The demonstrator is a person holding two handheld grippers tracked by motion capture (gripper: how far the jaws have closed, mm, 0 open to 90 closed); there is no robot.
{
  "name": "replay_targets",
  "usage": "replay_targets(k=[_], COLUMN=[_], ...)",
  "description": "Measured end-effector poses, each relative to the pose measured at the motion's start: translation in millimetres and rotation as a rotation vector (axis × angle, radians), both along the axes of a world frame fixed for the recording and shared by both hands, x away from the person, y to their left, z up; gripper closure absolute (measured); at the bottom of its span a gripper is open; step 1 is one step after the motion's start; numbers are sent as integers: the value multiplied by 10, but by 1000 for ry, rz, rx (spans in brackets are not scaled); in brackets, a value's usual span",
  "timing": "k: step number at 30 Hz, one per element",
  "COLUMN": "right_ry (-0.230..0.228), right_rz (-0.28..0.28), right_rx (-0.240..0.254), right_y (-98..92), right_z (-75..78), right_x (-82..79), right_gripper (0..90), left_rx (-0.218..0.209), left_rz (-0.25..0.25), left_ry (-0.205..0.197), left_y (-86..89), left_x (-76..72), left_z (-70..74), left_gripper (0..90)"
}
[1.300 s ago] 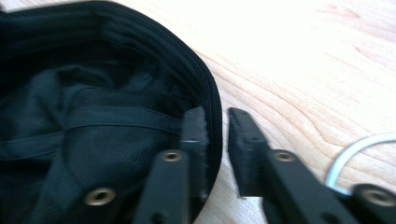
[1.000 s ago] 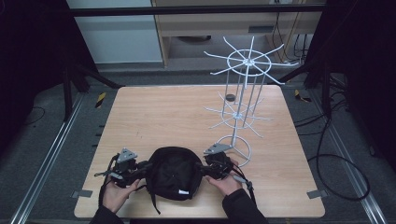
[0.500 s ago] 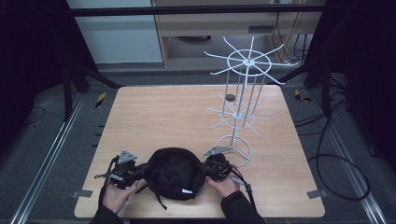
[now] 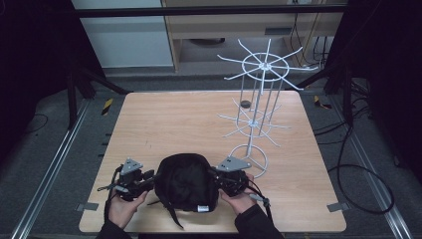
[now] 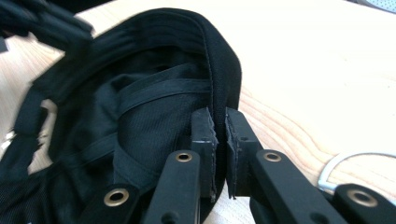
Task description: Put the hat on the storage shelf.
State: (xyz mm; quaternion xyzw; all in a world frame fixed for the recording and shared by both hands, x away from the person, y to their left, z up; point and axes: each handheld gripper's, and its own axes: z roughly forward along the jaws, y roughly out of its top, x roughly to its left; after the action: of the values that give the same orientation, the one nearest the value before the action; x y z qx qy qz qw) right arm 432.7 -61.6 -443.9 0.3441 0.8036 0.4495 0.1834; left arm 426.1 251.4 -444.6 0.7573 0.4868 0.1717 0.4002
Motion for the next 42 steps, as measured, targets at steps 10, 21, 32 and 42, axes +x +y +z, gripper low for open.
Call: replay_targets(k=[10,21,32,42], right_ry=[-17,-25,-55,-76], right_rz=[-23,-3,50,69], right_rx=[-11,-5,-4,5], right_y=[2,-3,56,89], right_z=[-18,-27,-26,-35], right_x=[-7,-33,-76,-90], right_gripper=[841,840,841,844], left_rx=[-58,-115,-184,-207], left_rz=[-53,-70,-72,-62], left_ry=[-62,-73,-62,-6], left_y=[-302,-750,-901,-911], left_x=[-122,66,144,132], left_z=[266,264,211,150], left_gripper=[700,665,569,456])
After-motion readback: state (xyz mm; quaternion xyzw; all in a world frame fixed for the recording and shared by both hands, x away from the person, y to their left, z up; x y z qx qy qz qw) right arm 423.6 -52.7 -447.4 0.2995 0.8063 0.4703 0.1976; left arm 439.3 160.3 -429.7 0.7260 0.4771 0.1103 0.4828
